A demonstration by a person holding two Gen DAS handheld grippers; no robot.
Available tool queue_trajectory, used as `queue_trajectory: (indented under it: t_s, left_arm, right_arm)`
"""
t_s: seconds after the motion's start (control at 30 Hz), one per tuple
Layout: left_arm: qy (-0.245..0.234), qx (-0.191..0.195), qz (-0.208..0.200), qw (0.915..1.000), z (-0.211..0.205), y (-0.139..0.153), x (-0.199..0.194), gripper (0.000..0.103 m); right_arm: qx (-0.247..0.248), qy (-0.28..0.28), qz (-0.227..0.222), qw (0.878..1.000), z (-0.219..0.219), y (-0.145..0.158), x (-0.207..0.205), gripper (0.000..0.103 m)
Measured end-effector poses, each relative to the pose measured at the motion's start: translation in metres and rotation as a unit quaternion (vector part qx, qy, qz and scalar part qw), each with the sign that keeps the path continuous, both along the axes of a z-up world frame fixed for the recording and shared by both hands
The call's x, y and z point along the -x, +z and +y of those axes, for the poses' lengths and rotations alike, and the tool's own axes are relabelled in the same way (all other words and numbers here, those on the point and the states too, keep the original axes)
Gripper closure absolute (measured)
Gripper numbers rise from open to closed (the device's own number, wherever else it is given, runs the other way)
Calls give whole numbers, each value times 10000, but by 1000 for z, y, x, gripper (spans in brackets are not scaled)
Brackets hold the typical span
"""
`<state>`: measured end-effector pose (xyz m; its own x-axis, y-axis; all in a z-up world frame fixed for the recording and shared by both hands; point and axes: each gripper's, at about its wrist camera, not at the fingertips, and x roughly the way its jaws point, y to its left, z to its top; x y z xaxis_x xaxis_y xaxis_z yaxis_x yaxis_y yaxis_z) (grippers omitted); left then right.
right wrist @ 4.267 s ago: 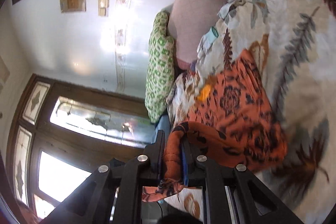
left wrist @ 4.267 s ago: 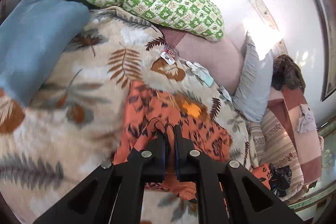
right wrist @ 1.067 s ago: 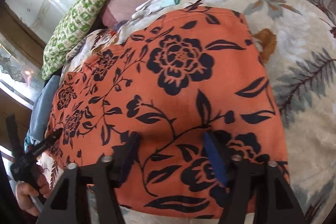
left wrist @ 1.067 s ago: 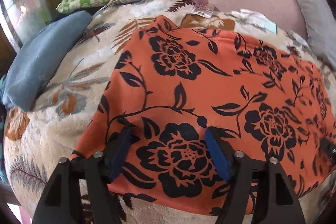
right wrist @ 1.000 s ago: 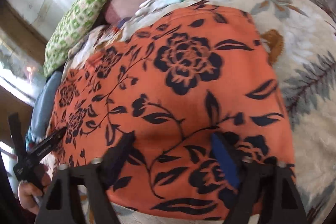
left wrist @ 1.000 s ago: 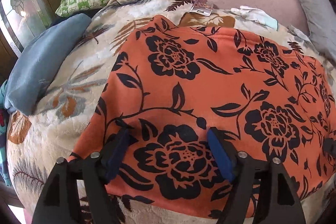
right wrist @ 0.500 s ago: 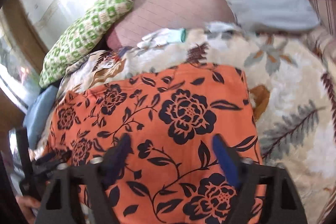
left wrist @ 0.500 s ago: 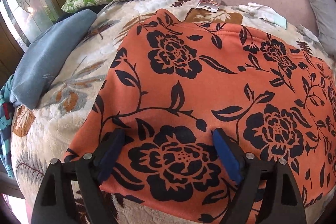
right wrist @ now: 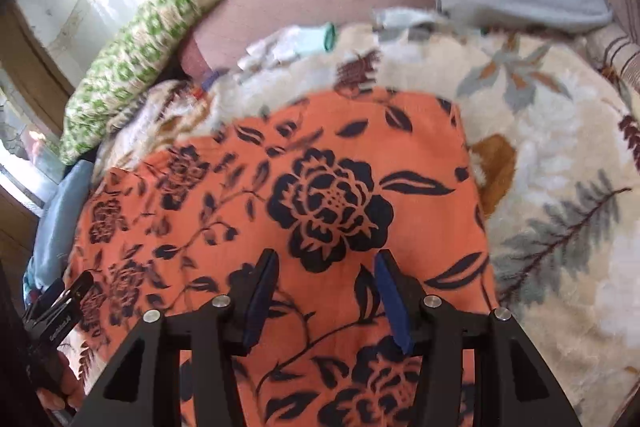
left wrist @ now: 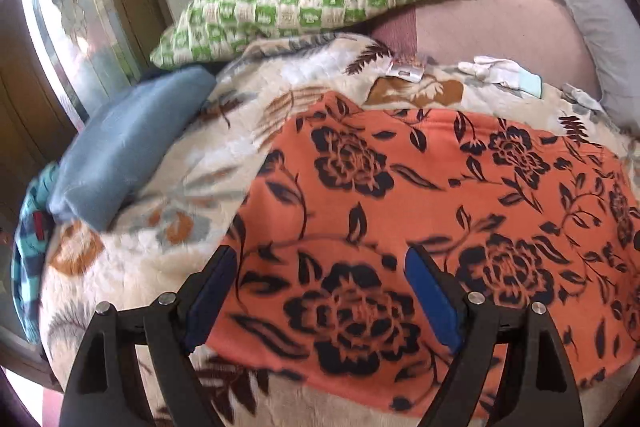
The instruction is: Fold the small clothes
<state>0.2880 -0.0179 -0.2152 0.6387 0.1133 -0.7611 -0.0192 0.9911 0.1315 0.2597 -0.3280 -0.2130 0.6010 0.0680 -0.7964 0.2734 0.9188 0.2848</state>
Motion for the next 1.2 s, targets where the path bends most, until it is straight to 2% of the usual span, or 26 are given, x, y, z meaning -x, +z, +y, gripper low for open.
queue_trajectory:
  t_s: [0.1,0.2,0.27,0.3,0.4,0.53,0.6,0.67,0.73,0.83,0.97,1.13,1.2]
  left_arm:
    - [130,-146,666,9976,6,-24,-4,16]
    - [83,-138,668,9976,7,-20,-2,16]
    - [88,107,533,9985,16,-7,7,16]
    - [239,259,392,9986,27,2,15,16]
    - [704,600,132,9956,60,18,34,16]
    - [1294,859,78,9878,111,25,53,16]
    - [1567,1310,231,9786,138,18,57,16]
    - [1799,1869,445,9647,153,6,58,16]
    - [1773,2371,613,9532,156,-3,58,16]
    - [1423,2760,839,9468,140,-14,53,16]
    - [1018,2980,926,9446,113,-19,45,16]
    - [1299,2968,879,9420,115,-28,24,17]
    - [1232,2991,792,9429,115,-29,19,20]
  right_arm:
    - [-315,75,49,9995,2,-2,15,49]
    - [-420,268,752,9959,10,-29,18,48]
    - [-221,228,611,9976,13,-17,27,49]
    - [-185,230,501,9983,15,-8,34,49]
    - [-310,304,-39,9991,17,20,61,49]
    - [-661,422,-615,9950,18,49,106,48]
    - [-750,438,-769,9932,18,58,123,40]
    - [-913,388,-906,9909,16,62,134,33]
    - [-1087,378,-840,9898,20,56,130,32]
    - [-1127,329,-621,9911,22,46,121,32]
    - [-1224,390,-556,9902,24,35,109,32]
    - [-1167,413,-560,9907,24,32,104,32]
    - [-1155,422,-591,9907,23,32,103,32]
